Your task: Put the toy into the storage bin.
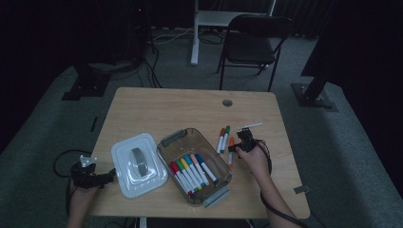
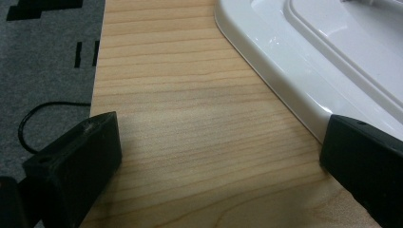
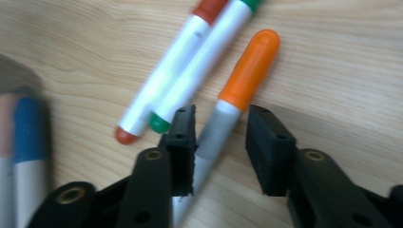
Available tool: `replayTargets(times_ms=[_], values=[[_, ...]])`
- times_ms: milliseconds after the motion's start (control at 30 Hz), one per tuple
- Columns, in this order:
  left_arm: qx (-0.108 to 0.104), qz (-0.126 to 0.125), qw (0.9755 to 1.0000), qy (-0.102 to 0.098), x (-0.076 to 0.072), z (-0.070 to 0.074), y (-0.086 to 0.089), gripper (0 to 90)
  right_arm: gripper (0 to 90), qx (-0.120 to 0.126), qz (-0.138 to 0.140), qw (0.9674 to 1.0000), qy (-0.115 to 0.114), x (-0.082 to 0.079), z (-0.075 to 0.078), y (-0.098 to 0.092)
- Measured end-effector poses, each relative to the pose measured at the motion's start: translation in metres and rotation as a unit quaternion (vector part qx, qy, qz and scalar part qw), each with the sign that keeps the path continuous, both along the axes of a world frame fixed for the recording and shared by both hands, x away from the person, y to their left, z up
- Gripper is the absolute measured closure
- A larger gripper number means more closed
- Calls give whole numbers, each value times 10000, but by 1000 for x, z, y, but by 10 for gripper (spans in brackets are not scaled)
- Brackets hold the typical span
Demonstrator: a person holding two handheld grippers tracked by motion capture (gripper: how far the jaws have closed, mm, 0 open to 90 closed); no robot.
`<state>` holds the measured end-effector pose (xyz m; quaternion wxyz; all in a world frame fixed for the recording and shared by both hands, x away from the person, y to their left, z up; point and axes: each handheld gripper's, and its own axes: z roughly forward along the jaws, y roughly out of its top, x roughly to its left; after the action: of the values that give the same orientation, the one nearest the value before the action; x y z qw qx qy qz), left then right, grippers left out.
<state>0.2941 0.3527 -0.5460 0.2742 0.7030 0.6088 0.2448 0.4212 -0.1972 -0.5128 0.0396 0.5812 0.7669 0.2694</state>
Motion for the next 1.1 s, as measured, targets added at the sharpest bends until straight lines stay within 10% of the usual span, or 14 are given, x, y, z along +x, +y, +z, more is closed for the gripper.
replayTargets(times_ms=[333,533,833,1100], values=[[-1,0,10000,0,0,0,0,6,765,-224,-338,9992,-22,-2,-4,-17],[0,0,10000,0,0,0,0,6,769,87,-423,9991,3,-4,0,-24],[1,-1,10000,0,0,0,0,7,769,572,-203,9973,-420,-19,50,-30],[0,1,10000,-1,0,0,0,7,769,1055,349,9884,-1031,-42,108,-11]])
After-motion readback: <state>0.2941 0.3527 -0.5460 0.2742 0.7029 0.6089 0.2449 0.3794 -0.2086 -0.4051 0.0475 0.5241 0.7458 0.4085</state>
